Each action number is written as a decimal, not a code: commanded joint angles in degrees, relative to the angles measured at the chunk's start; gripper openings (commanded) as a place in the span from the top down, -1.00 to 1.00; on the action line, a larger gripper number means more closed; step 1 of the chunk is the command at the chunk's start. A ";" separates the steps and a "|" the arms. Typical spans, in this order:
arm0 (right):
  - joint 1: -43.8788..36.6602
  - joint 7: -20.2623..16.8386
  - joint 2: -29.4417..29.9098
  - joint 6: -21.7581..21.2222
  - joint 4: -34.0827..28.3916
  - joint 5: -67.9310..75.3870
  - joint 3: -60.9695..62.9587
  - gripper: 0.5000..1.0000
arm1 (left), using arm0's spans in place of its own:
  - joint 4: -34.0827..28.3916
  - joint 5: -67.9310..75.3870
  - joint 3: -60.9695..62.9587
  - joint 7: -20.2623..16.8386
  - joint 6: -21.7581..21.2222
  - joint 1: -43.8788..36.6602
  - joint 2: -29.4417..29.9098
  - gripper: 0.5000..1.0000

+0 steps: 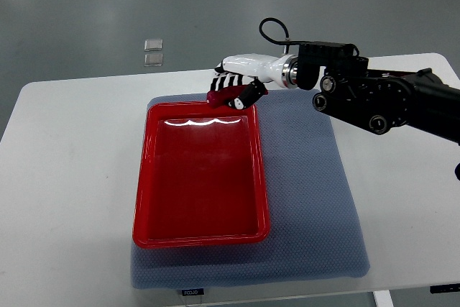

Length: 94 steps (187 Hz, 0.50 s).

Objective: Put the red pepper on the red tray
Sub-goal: 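Lift the pepper and carry it over the red tray with the right hand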

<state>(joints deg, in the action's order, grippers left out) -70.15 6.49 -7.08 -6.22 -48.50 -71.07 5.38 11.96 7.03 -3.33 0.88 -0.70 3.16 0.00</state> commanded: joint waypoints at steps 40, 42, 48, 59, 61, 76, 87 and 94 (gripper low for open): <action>3.00 0.19 7.08 0.51 10.36 -0.91 -1.52 1.00 | -0.01 0.00 -0.01 0.00 -0.01 -0.26 0.00 -1.00; 3.17 0.19 7.08 0.69 10.36 -0.91 -1.60 1.00 | -0.01 0.00 -0.01 0.00 -0.01 -0.26 0.00 -1.00; 3.17 0.19 7.08 0.69 10.36 -0.91 -1.60 1.00 | -0.01 0.00 -0.01 0.00 -0.01 -0.26 0.00 -1.00; 4.58 0.36 7.08 1.56 10.53 -0.91 -2.13 1.00 | -0.09 0.00 -0.01 0.00 -0.01 -0.35 0.00 -1.00; 4.84 0.36 7.08 1.57 10.62 -0.91 -2.13 1.00 | -0.09 0.00 -0.01 0.00 -0.01 -0.35 0.00 -1.00; 6.16 0.36 7.08 1.74 10.62 -1.00 -2.13 1.00 | -0.18 0.00 -0.01 0.00 0.08 -0.35 0.00 -1.00; 6.95 0.36 7.08 2.09 10.62 -1.09 -2.13 1.00 | -0.18 0.00 -0.01 0.00 -0.01 -0.35 0.00 -1.00; 7.48 0.36 7.08 2.36 10.62 -1.09 -2.13 1.00 | -0.18 0.00 -0.01 0.00 0.08 -0.35 0.00 -1.00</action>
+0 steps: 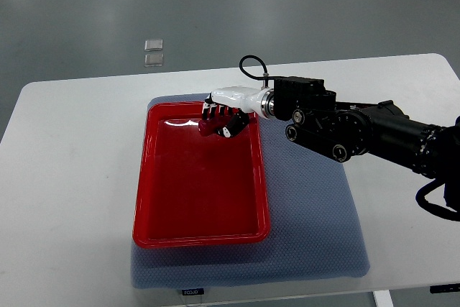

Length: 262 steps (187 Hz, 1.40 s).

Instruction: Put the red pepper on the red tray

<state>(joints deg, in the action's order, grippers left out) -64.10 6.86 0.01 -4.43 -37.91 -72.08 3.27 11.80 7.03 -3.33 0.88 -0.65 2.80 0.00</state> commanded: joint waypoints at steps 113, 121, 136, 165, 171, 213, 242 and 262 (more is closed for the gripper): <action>2.05 0.35 -0.01 1.00 -1.12 0.27 0.86 -0.42 | -0.29 0.00 -0.01 0.00 -0.05 0.01 0.00 -1.00; 1.79 0.35 -0.01 0.91 -1.12 0.54 1.13 -0.47 | -0.38 0.00 -0.01 0.00 -0.05 0.01 0.00 -1.00; 1.26 0.35 -0.01 0.91 -1.12 0.97 1.39 -0.51 | -0.38 0.00 -0.01 0.00 0.04 0.01 0.00 -1.00; -0.94 0.44 -0.01 0.21 -1.12 1.59 7.81 -0.56 | -0.38 0.00 -0.01 0.00 -0.05 0.01 0.00 -1.00; -1.11 0.44 -0.01 0.12 -1.12 1.94 9.48 -0.56 | -0.38 0.00 -0.01 0.00 0.04 0.01 0.00 -1.00; 0.29 0.88 -0.01 0.30 -1.73 13.54 25.30 -0.57 | -0.29 0.00 0.08 0.00 0.04 0.01 0.00 -1.00; 9.05 2.81 -0.01 0.21 -4.54 31.51 43.00 -0.57 | -0.11 0.00 0.08 0.00 -0.05 0.01 0.00 -1.00; 14.79 3.43 -0.01 -2.51 -4.98 41.83 51.66 -0.58 | -0.11 0.00 0.08 0.00 -0.05 0.01 0.00 -1.00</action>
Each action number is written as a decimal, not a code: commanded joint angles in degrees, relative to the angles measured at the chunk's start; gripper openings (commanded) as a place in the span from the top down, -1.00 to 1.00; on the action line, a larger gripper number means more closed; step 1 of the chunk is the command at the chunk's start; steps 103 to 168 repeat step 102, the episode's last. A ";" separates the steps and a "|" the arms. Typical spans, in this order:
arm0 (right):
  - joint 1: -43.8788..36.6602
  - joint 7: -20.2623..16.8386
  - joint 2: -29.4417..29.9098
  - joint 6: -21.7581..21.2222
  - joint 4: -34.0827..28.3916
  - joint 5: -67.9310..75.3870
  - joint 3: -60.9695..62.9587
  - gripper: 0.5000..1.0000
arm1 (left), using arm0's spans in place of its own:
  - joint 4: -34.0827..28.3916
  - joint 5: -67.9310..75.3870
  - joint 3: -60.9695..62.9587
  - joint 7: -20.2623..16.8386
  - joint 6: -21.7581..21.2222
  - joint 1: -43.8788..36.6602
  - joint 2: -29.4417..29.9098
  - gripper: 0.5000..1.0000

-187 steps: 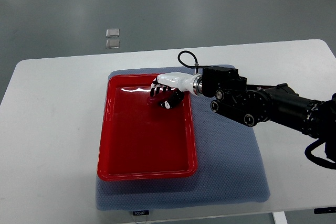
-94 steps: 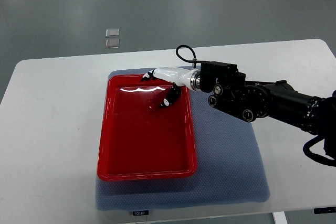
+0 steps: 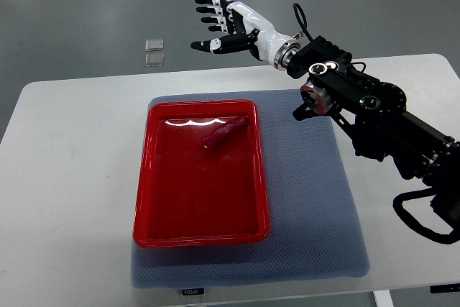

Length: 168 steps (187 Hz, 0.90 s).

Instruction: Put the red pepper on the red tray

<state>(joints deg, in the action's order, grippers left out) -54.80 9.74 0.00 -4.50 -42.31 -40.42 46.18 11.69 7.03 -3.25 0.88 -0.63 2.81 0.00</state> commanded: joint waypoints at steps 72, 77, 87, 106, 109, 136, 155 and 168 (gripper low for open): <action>16.21 0.63 -0.61 -11.68 2.23 27.23 14.38 -0.64 | 0.35 0.00 0.26 0.00 -0.07 0.00 0.00 -1.00; 16.39 0.63 -0.61 -11.76 2.49 27.23 14.38 -0.64 | 0.35 0.00 0.26 0.09 0.02 0.00 0.00 -1.00; 16.65 0.63 -0.61 -11.76 3.02 27.23 14.38 -0.64 | 0.35 0.00 0.26 0.00 0.02 0.09 0.00 -1.00; 16.65 0.63 -0.70 -11.85 3.54 27.23 14.38 -0.64 | 0.35 0.00 0.26 0.00 0.02 0.09 0.00 -1.00; 16.65 0.63 -0.70 -11.85 3.54 27.23 14.38 -0.64 | 0.35 0.00 0.26 0.00 0.02 0.09 0.00 -1.00; 16.65 0.63 -0.70 -11.85 3.54 27.23 14.38 -0.64 | 0.35 0.00 0.26 0.00 0.02 0.09 0.00 -1.00; 16.65 0.63 -0.70 -11.85 3.54 27.23 14.38 -0.64 | 0.35 0.00 0.26 0.00 0.02 0.09 0.00 -1.00; 16.65 0.63 -0.70 -11.85 3.54 27.23 14.38 -0.64 | 0.35 0.00 0.26 0.00 0.02 0.09 0.00 -1.00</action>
